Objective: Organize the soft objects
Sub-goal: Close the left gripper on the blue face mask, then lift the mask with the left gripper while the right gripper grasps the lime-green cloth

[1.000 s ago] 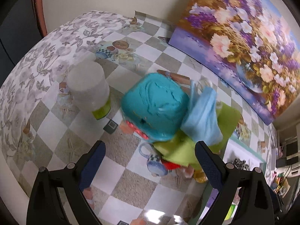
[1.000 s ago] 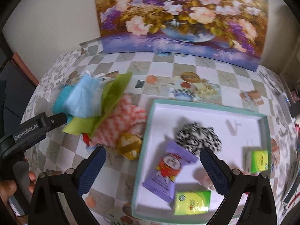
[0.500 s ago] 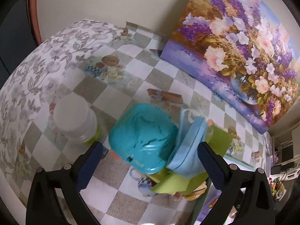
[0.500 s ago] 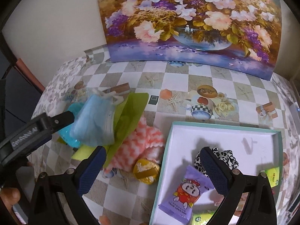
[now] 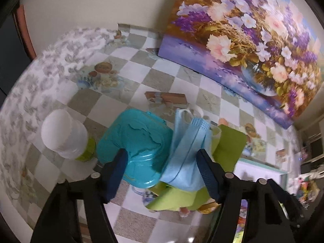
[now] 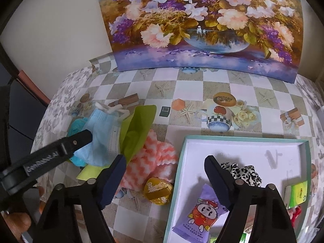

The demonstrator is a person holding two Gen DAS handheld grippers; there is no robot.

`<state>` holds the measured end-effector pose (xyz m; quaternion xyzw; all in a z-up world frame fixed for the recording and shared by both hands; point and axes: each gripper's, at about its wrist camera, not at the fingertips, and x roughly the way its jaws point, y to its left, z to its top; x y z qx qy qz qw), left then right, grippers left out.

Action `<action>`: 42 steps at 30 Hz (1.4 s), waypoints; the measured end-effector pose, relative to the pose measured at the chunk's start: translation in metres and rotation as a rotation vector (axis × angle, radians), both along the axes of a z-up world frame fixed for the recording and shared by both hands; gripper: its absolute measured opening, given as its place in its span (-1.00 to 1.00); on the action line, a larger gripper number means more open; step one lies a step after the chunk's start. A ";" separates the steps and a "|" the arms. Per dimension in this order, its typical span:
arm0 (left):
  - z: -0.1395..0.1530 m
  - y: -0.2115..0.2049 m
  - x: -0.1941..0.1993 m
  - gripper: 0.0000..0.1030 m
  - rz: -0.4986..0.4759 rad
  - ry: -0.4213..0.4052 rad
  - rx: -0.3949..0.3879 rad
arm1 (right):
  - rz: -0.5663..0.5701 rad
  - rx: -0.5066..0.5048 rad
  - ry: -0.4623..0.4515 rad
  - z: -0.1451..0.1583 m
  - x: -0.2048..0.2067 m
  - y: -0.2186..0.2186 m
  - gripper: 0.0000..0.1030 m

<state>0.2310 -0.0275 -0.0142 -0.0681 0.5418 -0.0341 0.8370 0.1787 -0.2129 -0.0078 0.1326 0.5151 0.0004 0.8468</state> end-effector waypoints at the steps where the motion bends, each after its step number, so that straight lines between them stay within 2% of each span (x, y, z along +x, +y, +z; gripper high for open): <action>1: 0.000 -0.001 0.000 0.28 -0.003 -0.002 0.005 | -0.001 0.002 0.002 -0.001 0.000 0.000 0.57; 7: 0.001 -0.001 -0.002 -0.05 -0.010 -0.008 0.048 | 0.003 0.011 0.009 -0.003 -0.001 0.001 0.53; 11: 0.003 0.002 -0.004 -0.19 -0.011 -0.011 0.048 | 0.008 0.007 0.012 -0.004 -0.001 0.004 0.53; 15: 0.003 0.002 -0.005 -0.22 -0.020 -0.011 0.036 | 0.009 0.002 0.016 -0.004 -0.001 0.005 0.53; 20: 0.002 -0.001 -0.006 -0.39 -0.040 -0.002 0.024 | 0.008 -0.003 0.021 -0.005 -0.001 0.005 0.53; 28: 0.001 -0.013 -0.009 -0.53 -0.084 0.001 0.039 | 0.008 0.002 0.028 -0.007 -0.001 0.004 0.53; 31: 0.000 -0.018 -0.010 -0.61 -0.101 -0.005 0.056 | 0.011 0.002 0.027 -0.007 -0.001 0.004 0.53; 34: -0.001 -0.021 -0.011 -0.78 -0.107 -0.017 0.077 | 0.013 0.002 0.027 -0.007 -0.001 0.005 0.53; 40: -0.005 -0.020 -0.011 -0.86 -0.112 -0.013 0.046 | 0.018 0.005 0.027 -0.008 -0.001 0.008 0.53; 42: -0.003 -0.017 -0.011 -0.87 -0.102 -0.023 0.023 | 0.022 0.006 0.024 -0.008 0.000 0.008 0.42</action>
